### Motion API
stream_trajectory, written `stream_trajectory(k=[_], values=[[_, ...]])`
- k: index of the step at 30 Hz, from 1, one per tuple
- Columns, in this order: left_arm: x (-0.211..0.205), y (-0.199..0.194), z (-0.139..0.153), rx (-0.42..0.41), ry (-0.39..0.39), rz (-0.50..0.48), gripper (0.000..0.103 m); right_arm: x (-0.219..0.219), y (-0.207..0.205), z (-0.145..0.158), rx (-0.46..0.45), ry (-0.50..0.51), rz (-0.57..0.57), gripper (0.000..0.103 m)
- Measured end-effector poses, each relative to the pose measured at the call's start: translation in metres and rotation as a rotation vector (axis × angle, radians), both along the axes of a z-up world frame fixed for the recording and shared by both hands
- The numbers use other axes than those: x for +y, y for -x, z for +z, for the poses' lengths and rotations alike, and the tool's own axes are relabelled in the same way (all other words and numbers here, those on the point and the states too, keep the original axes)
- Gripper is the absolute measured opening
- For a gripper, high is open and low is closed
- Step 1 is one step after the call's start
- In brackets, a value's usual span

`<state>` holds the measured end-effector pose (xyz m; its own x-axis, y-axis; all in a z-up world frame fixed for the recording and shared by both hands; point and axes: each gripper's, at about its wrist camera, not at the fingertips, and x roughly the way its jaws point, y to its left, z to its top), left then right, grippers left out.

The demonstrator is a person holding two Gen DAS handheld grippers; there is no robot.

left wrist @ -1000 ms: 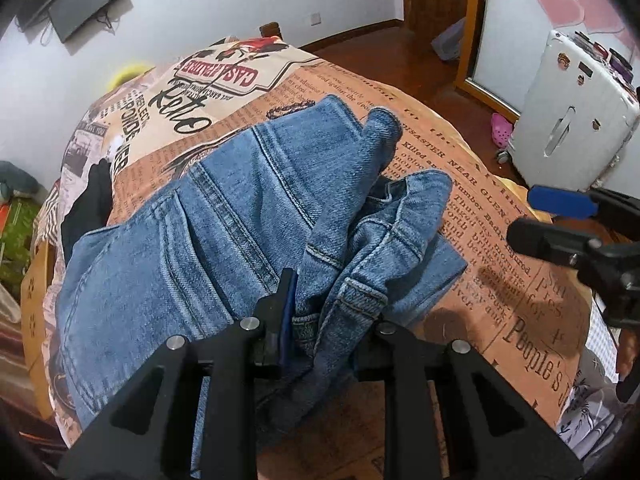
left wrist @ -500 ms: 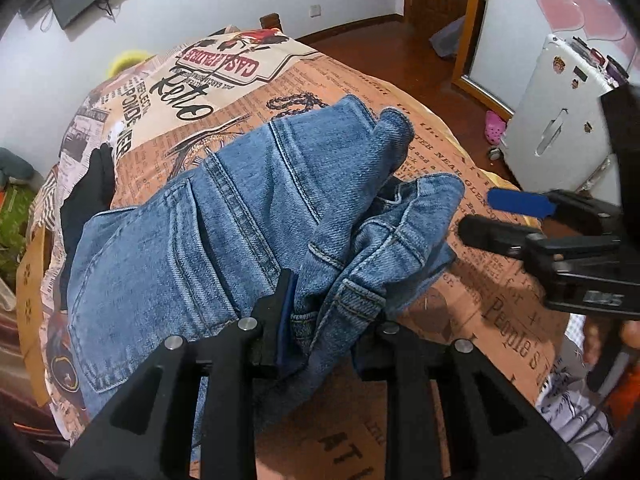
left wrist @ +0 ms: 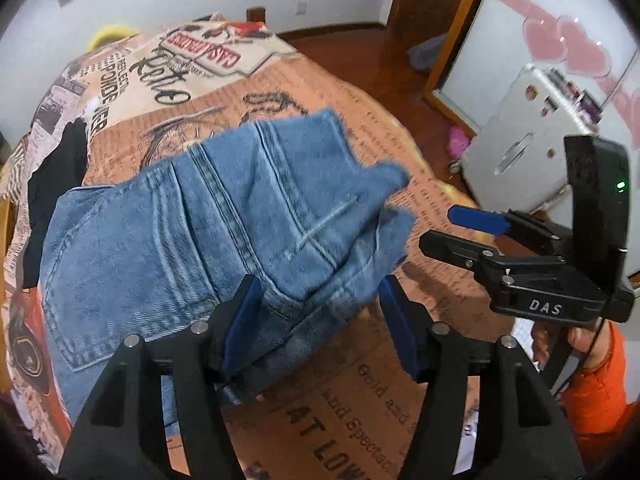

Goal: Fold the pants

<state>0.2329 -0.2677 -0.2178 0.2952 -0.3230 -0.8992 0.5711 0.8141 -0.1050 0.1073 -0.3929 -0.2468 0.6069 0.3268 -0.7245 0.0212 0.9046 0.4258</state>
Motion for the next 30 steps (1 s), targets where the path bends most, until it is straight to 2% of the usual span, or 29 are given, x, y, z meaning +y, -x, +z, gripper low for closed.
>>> stream_trajectory(k=[3, 7, 11, 16, 19, 23, 25, 28, 30], values=[[0.019, -0.001, 0.028, -0.075, 0.035, 0.029, 0.061, 0.000, 0.007, 0.008, -0.015, -0.001, -0.003, 0.064], [0.059, -0.022, 0.062, -0.197, 0.043, 0.132, 0.071, 0.011, 0.009, 0.008, -0.011, -0.004, 0.019, 0.064], [0.094, -0.060, 0.063, -0.221, -0.005, 0.203, 0.073, 0.027, 0.011, 0.004, 0.007, -0.009, 0.056, 0.064], [0.121, -0.117, 0.045, -0.257, -0.137, 0.230, 0.073, 0.046, 0.007, 0.000, 0.029, -0.021, 0.095, 0.064], [0.130, -0.151, 0.029, -0.243, -0.192, 0.237, 0.073, 0.056, 0.003, -0.003, 0.042, -0.028, 0.117, 0.064], [0.134, -0.192, -0.013, -0.201, -0.300, 0.238, 0.073, 0.071, -0.013, -0.013, 0.073, -0.020, 0.161, 0.064], [0.138, -0.208, -0.041, -0.147, -0.362, 0.248, 0.073, 0.076, -0.022, -0.018, 0.086, -0.013, 0.178, 0.064], [0.146, -0.216, -0.079, -0.066, -0.377, 0.221, 0.074, 0.080, -0.038, -0.026, 0.106, -0.019, 0.189, 0.066], [0.151, -0.212, -0.081, -0.094, -0.345, 0.226, 0.075, 0.082, -0.046, -0.025, 0.102, -0.006, 0.194, 0.066]])
